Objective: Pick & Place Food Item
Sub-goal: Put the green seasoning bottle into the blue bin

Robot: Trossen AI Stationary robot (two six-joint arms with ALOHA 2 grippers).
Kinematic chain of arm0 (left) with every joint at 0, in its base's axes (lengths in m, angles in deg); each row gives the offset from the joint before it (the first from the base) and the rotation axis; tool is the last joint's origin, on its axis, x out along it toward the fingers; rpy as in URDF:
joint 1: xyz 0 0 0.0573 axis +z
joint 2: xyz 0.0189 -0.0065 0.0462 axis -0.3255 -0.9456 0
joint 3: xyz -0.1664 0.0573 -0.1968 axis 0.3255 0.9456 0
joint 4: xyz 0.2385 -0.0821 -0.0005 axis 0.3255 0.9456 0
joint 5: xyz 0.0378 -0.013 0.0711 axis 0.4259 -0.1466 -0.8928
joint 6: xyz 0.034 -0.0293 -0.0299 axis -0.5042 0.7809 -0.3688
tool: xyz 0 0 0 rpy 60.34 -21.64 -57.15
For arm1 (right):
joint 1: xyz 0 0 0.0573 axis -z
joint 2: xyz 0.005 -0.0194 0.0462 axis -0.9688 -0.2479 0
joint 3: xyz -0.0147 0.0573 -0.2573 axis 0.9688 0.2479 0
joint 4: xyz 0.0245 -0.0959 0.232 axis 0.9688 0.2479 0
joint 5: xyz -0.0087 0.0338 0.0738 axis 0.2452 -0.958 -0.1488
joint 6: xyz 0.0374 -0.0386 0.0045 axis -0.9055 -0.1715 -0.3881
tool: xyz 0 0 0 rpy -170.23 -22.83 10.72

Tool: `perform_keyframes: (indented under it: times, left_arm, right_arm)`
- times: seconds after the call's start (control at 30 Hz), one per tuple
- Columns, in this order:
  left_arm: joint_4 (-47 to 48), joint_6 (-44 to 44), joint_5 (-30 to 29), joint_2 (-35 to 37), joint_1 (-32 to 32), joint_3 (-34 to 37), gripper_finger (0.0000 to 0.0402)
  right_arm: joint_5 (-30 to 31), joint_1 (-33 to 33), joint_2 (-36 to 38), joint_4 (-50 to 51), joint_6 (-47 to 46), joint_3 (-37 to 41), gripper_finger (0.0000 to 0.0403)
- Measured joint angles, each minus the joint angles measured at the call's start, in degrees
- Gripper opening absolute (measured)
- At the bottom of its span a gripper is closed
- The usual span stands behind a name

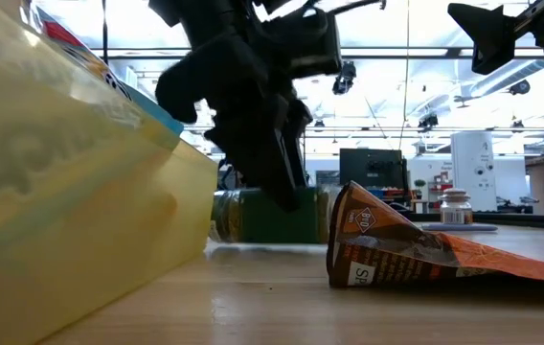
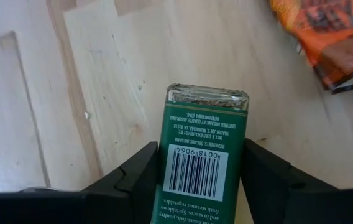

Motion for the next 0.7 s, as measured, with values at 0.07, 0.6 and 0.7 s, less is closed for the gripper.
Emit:
perform_keyframes:
  times: [0.07, 0.6, 0.7]
  left_arm:
    - [-0.19, 0.02, -0.01, 0.69, 0.0, 0.0, 0.0184]
    - [1.22, 1.18, -5.99, 8.11, -0.02, 0.0, 0.0184]
    - [3.14, 3.92, -8.55, 11.31, -0.28, -0.02, 0.0184]
  right_arm:
    - [0.0, 0.0, 0.02, 0.0, 0.0, 0.0, 0.0338]
    - [0.01, 0.0, 0.03, 0.04, 0.0, 0.0, 0.0338]
    - [0.02, 0.0, 0.04, 0.04, 0.0, 0.01, 0.0338]
